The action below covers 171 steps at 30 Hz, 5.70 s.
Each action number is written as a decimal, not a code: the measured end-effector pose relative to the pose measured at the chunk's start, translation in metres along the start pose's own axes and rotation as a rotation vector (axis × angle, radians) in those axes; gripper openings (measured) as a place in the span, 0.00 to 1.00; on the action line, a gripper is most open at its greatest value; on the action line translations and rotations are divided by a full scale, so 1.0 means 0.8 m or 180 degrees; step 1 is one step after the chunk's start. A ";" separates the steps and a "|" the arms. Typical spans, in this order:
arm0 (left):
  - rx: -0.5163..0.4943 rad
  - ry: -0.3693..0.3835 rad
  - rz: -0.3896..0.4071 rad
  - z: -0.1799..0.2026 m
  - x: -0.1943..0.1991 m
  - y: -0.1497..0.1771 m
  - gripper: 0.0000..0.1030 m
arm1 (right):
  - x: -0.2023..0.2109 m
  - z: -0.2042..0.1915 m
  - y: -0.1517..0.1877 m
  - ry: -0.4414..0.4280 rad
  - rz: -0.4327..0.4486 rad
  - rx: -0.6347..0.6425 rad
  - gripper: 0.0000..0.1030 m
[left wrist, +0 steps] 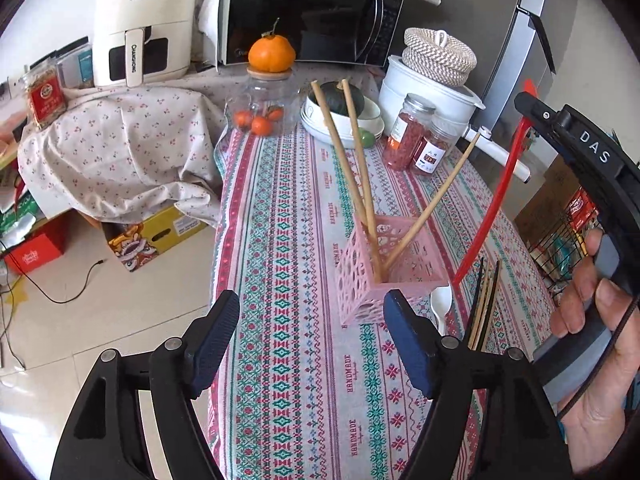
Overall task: Organize utensils
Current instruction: 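Carry the red spoon over the pink basket and release it inside, then move the right tool to the chopstick pile and grasp a wooden chopstick, then lift the wooden chopstick with the right tool while the left tool grasps a black chopstick, then lower the black chopstick into the pink basket with the left tool while the right tool lifts its chopsticks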
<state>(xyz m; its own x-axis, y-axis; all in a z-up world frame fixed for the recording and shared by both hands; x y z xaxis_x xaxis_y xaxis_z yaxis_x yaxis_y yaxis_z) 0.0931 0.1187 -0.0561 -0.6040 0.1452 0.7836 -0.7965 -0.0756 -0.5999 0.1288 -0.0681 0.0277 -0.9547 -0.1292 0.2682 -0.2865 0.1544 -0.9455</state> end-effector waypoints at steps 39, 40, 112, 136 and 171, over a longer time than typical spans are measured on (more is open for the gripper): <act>-0.0372 0.0045 -0.0071 0.070 0.000 0.013 0.93 | 0.030 0.088 0.002 -0.0076 -0.0590 0.0021 1.00; -0.0386 0.0047 -0.0073 0.074 -0.001 0.014 0.94 | 0.031 0.094 0.003 -0.0066 -0.0611 0.0034 0.99; -0.0973 0.0140 -0.0677 0.207 -0.065 0.037 0.98 | -0.094 0.270 0.176 0.0979 -0.3257 -0.0039 0.43; -0.1130 0.0174 -0.1549 0.345 -0.243 0.002 0.05 | -0.034 0.359 0.136 0.0241 -0.3077 -0.0910 0.04; -0.1131 0.0256 -0.1076 0.300 -0.174 -0.009 0.05 | -0.076 0.314 0.165 0.0701 -0.3198 -0.0052 0.10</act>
<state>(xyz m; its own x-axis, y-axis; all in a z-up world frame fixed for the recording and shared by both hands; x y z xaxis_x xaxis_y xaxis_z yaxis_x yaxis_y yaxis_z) 0.1767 -0.1378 -0.1223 -0.2982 0.1803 0.9373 -0.8803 0.3277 -0.3431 0.1692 -0.2857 -0.1596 -0.2667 -0.0238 0.9635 -0.9606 0.0878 -0.2637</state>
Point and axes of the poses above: each gripper's, at about its wrist camera, not at the fingertips, and x roughly against the way its jaws point, z to its right, y to its underside, the point moved 2 cm from there along -x, roughly the way its jaws point
